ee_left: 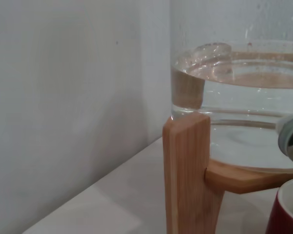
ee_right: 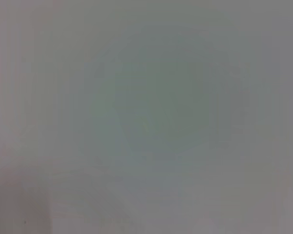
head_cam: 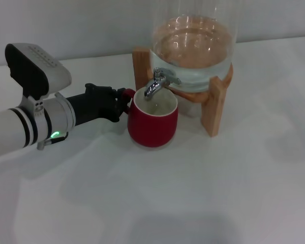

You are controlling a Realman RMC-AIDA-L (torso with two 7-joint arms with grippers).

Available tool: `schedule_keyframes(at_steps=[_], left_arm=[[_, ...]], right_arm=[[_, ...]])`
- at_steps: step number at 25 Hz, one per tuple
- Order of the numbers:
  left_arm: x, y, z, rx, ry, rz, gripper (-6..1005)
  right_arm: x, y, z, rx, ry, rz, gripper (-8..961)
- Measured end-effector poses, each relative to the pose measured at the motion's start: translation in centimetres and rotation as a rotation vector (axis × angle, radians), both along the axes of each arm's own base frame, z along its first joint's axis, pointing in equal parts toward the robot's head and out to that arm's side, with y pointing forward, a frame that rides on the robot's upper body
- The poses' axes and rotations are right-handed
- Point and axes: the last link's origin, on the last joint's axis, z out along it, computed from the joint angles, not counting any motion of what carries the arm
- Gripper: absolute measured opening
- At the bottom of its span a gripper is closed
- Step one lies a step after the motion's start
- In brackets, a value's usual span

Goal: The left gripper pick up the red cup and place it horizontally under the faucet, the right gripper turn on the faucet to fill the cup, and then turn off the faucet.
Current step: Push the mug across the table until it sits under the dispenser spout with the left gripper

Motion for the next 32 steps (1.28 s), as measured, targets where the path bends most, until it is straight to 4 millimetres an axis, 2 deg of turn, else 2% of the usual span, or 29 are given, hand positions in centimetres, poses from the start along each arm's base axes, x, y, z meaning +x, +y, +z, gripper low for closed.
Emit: schedule_keyframes(at_steps=[25,32], left_arm=[[-1.0,-0.2,0.2,0.005,0.011,0.035,183],[-1.5,-0.3,-0.1,-0.001,0.036,0.053,225]], right_arm=[[-0.1,0.1,0.1,0.010,0.004,0.004,721],[-0.1,0.1,0.2,0.012,0.005,0.003,721]])
